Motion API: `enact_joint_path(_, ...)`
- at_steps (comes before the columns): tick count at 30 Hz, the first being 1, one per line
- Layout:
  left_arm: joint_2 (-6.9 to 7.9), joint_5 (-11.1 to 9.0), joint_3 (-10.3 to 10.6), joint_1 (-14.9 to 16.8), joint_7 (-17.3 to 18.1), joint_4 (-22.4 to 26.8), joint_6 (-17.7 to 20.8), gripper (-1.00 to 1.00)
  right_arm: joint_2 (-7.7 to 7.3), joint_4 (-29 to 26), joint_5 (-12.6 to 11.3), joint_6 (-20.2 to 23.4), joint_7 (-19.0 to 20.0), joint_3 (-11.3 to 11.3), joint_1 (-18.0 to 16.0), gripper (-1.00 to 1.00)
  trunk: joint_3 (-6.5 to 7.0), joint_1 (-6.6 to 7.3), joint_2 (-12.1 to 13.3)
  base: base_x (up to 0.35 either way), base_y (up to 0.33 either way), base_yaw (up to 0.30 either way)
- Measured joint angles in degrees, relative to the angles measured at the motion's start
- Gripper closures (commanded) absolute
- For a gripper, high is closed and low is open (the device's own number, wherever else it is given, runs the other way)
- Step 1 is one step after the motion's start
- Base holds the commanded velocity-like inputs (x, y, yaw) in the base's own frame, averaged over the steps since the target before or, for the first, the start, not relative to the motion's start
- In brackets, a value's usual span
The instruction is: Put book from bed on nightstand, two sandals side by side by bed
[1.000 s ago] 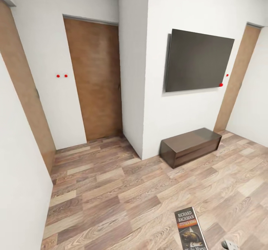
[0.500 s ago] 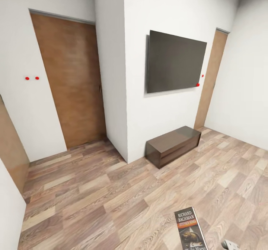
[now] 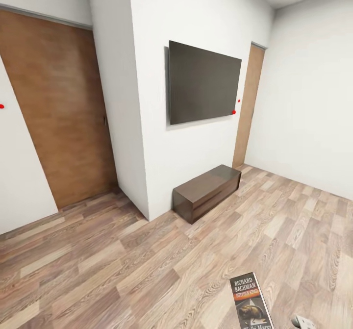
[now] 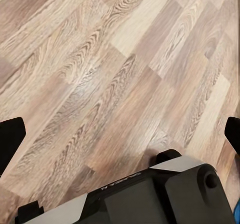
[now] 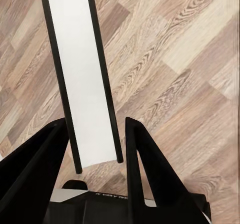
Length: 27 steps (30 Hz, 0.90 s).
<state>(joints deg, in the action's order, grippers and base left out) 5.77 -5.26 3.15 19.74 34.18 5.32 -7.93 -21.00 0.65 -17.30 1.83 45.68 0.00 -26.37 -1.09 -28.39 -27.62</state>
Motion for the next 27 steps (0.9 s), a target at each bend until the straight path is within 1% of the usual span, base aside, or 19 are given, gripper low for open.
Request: enact_joint_path(27, 0.0, 0.0, 0.0, 0.03, 0.01, 0.01, 0.0, -1.0, 0.0, 0.0, 0.34, 0.08, 0.02, 0.01, -0.03, 1.0, 0.84, -0.01, -0.07, 0.001, 0.0, -0.291)
